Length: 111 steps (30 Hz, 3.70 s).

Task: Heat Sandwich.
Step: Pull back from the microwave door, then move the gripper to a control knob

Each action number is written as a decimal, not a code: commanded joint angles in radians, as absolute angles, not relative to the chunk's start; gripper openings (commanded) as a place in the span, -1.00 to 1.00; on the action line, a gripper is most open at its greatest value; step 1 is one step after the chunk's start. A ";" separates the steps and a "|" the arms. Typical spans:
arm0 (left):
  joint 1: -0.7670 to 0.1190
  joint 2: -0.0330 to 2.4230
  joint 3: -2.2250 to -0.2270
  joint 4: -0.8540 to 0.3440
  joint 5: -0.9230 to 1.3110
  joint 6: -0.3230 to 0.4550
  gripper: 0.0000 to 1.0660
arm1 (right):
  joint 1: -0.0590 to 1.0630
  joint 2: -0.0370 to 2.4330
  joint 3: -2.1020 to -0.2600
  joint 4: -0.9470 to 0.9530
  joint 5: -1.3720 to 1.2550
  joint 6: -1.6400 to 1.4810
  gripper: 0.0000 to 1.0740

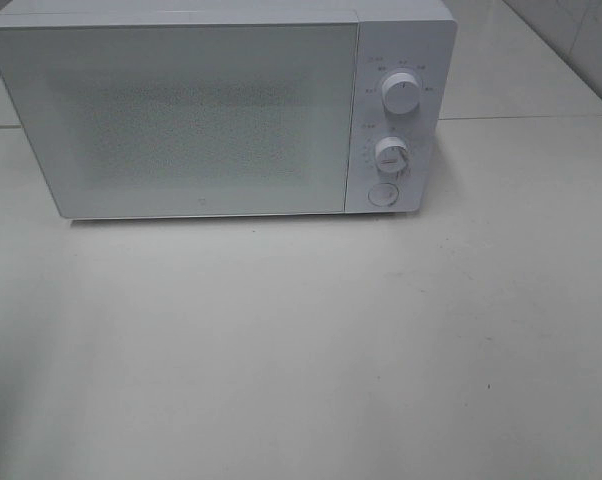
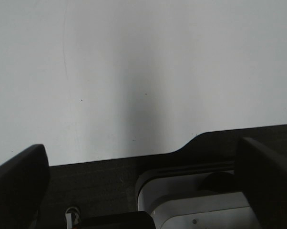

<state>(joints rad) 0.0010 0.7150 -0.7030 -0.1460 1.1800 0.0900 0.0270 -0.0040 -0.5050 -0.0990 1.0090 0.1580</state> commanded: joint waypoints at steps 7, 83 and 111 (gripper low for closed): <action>0.002 0.473 -0.623 -0.120 1.152 0.096 0.84 | 0.023 -0.031 -0.502 -0.102 0.997 0.154 0.41; 0.000 -0.027 -0.517 -0.115 1.076 0.088 0.83 | 0.023 0.003 -0.543 -0.106 0.964 0.132 0.43; 0.000 -0.027 -0.517 -0.115 1.076 0.088 0.83 | 0.023 0.539 -0.575 -0.128 0.417 0.079 0.48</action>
<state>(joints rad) 0.0010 -0.0040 -0.5160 -0.1120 1.0860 0.0940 0.0270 0.5170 -0.5690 -0.1230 0.4580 0.0860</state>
